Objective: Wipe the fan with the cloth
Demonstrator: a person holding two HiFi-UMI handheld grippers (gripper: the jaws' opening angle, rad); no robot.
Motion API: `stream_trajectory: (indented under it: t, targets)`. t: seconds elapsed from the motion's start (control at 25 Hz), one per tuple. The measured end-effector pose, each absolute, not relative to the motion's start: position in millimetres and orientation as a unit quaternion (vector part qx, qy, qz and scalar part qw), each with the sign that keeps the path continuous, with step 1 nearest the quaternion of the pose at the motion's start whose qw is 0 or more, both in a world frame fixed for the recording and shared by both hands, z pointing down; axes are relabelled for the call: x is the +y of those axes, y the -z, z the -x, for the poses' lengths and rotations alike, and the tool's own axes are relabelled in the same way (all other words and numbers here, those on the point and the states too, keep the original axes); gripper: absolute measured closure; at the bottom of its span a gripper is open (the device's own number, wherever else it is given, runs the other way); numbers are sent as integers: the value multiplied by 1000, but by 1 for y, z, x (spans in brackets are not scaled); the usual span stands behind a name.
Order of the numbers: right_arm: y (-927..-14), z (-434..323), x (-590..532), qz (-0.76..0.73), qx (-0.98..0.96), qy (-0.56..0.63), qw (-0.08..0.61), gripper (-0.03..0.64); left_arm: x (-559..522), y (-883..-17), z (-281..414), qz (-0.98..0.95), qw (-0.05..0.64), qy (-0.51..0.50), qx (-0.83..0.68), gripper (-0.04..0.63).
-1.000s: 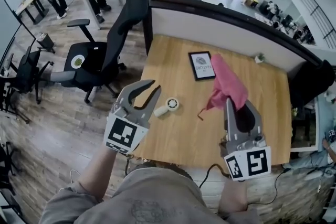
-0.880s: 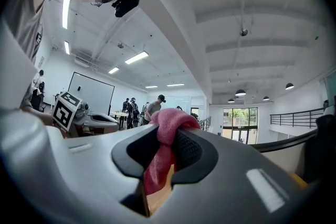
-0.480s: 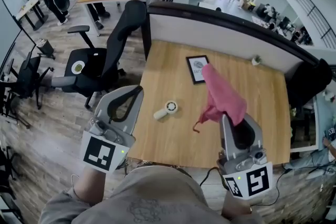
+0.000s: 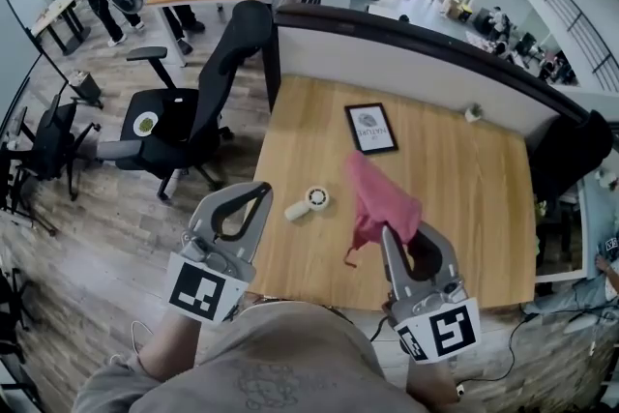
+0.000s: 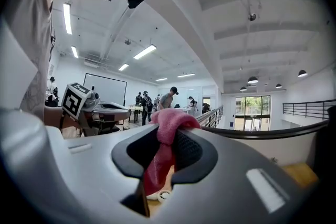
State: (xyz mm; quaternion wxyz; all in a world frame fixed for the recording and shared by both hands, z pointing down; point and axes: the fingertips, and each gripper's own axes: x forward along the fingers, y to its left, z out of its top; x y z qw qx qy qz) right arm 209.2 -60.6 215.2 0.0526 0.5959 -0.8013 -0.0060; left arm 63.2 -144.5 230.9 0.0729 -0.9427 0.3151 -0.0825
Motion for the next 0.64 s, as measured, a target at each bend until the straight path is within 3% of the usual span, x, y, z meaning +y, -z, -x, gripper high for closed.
stream_trajectory:
  t: [0.64]
  targets:
    - [-201, -234, -63, -617, -785, 26, 56, 543, -141, -222, -63, 942, 78, 84, 315, 593]
